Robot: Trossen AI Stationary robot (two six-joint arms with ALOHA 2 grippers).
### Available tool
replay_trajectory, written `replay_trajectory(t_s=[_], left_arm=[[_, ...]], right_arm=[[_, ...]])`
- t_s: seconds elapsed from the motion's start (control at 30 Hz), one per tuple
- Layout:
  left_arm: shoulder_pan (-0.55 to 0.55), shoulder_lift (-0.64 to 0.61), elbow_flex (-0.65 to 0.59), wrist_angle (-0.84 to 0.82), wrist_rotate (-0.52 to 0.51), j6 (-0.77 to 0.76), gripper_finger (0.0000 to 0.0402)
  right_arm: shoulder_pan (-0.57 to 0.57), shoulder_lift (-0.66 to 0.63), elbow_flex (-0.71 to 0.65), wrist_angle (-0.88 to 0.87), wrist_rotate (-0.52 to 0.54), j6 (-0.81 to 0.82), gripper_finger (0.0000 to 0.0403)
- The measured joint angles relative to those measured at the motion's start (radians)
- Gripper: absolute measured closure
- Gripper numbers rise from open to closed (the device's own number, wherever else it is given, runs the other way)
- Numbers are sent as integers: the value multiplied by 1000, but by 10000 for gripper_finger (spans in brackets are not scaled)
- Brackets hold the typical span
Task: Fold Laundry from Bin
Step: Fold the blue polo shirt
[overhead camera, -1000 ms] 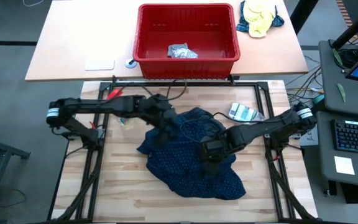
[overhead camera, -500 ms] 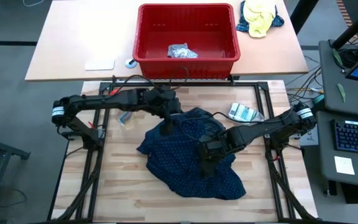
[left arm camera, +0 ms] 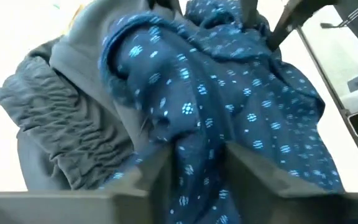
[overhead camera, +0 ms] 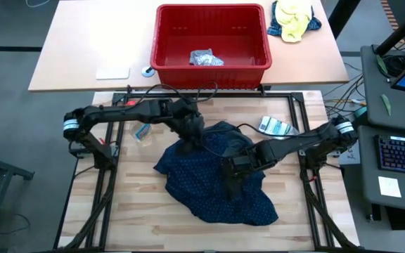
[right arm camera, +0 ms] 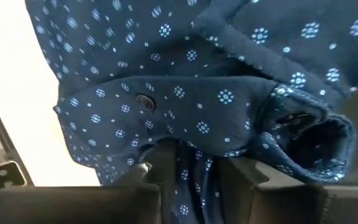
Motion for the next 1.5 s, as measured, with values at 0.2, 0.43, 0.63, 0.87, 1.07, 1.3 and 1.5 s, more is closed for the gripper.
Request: replay_trajectory(t_s=[0.2,0.43,0.63,0.87,1.07,1.3,1.5], left_arm=[[0,-46,3,-31,0,6,390],[-17,-171,3,-83,-6,-14,399],[-29,-338,4,-64,-57,-84,401],[-53,-492,5,69,-15,-269,401],[-118,-552,-6,-176,9,-422,401],[-242,-520,-161,-175,-19,-542,401],[-267,-525,-322,-6,113,-677,401]], right_arm=[[-43,-14,60,2,8,-74,348],[-56,-34,125,0,104,-143,392],[-56,-76,167,-6,164,-179,393],[-63,-88,316,-12,240,-259,394],[-127,-85,331,-151,11,-154,394],[-180,-83,142,89,-189,-105,391],[-195,-83,74,107,-320,-10,343]])
